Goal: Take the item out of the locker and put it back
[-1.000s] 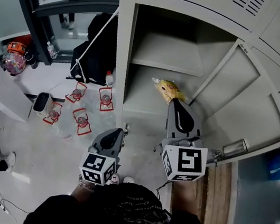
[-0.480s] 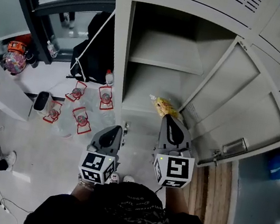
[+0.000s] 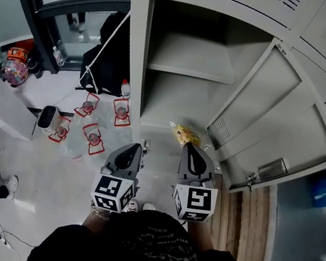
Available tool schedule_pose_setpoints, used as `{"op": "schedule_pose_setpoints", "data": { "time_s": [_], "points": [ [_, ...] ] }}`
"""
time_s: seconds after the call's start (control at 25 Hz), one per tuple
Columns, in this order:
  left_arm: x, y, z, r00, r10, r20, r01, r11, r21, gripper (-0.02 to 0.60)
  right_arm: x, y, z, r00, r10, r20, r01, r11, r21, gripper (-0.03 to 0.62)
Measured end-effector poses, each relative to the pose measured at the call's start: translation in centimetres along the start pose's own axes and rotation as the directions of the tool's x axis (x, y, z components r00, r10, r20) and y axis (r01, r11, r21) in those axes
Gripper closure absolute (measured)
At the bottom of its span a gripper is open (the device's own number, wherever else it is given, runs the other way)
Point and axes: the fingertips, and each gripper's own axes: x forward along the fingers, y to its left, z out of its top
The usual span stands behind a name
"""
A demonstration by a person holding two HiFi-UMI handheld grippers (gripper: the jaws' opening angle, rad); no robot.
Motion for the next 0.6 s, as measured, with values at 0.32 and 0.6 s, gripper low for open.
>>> {"op": "schedule_pose_setpoints", "data": {
  "time_s": [0.32, 0.6],
  "points": [
    [-0.1, 0.1, -0.1, 1.000, 0.003, -0.005, -0.003, 1.000, -0.006, 0.578, -0.3, 0.5, -1.1, 0.999, 0.008, -0.032, -0.008, 1.000, -0.001, 0.591],
    [-0.1, 0.5, -0.2, 1.000, 0.012, -0.012, -0.012, 1.000, -0.003, 0.577, 0.1, 0.2, -0.2, 1.000, 0.007, 0.001, -0.007, 1.000, 0.002, 0.591]
  ]
}}
